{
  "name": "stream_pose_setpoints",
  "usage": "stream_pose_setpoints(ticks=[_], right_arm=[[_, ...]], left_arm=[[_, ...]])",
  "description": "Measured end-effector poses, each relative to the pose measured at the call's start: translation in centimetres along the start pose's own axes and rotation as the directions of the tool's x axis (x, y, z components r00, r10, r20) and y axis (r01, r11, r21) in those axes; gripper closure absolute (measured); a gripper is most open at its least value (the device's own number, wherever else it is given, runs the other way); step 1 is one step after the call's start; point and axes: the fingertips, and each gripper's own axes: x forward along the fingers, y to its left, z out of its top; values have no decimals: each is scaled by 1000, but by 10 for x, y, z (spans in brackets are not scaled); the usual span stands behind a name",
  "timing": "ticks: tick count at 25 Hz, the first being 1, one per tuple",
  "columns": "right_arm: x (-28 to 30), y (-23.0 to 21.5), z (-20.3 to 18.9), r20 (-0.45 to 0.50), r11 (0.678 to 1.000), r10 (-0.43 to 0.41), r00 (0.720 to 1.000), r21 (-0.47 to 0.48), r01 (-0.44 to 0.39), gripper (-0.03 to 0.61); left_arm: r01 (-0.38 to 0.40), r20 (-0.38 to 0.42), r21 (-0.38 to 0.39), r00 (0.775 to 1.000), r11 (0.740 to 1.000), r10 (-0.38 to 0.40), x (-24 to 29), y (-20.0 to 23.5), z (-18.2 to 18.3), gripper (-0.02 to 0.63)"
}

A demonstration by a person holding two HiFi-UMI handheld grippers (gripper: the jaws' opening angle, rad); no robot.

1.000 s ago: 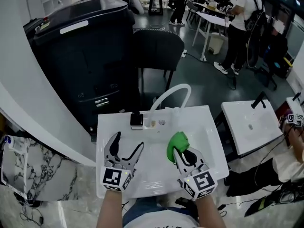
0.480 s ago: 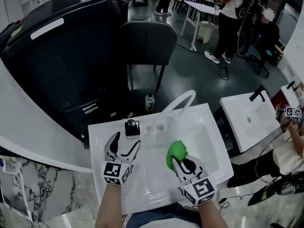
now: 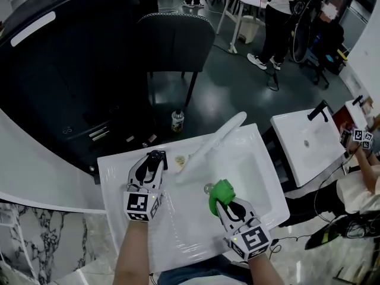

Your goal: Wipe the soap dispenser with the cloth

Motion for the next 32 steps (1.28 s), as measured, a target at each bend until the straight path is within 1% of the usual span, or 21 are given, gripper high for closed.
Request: stream_pose_setpoints(ticks=[1, 3, 6, 12, 17, 20, 22, 24, 26, 32], right_arm=[[0, -1, -2, -5, 1000, -1, 1000, 1, 1, 531], [0, -3, -4, -12, 1000, -3, 1000, 1, 3, 531], [2, -2, -3, -16, 1000, 4, 1000, -3, -4, 531], [5, 3, 1, -7, 998, 53, 999, -25, -53, 531], [2, 4, 0, -10, 996, 76, 997, -41, -76, 531], [-6, 2, -1, -14, 996, 80, 997, -44, -80, 531], [-11, -1, -1, -9, 996, 78, 997, -47, -78, 531], [-15, -3, 0, 0, 996, 77, 997, -52, -77, 531], [-20, -4, 2, 10, 995, 80, 997, -57, -79, 531], [-31, -5, 14, 51, 993, 102, 993, -64, -99, 531]], left_arm=[[3, 2, 3, 1000, 1000, -3, 1, 1, 0, 486], [17, -1, 18, 1000, 1000, -17, 2, -1, 1, 508], [22, 1, 31, 1000, 999, -22, 4, -2, 6, 509], [33, -12, 61, 999, 998, -32, 9, -5, 7, 520], [39, -32, 144, 999, 989, -34, 9, -3, 4, 523], [60, -69, 190, 996, 980, -48, 9, -5, 4, 522], [57, -86, 165, 995, 985, -43, 9, -5, 3, 523], [28, -92, 101, 996, 994, -19, 7, -3, 6, 523], [-6, -102, 49, 995, 999, 11, 0, -2, 8, 522], [-67, -123, -12, 990, 998, 65, -34, -12, 18, 522]])
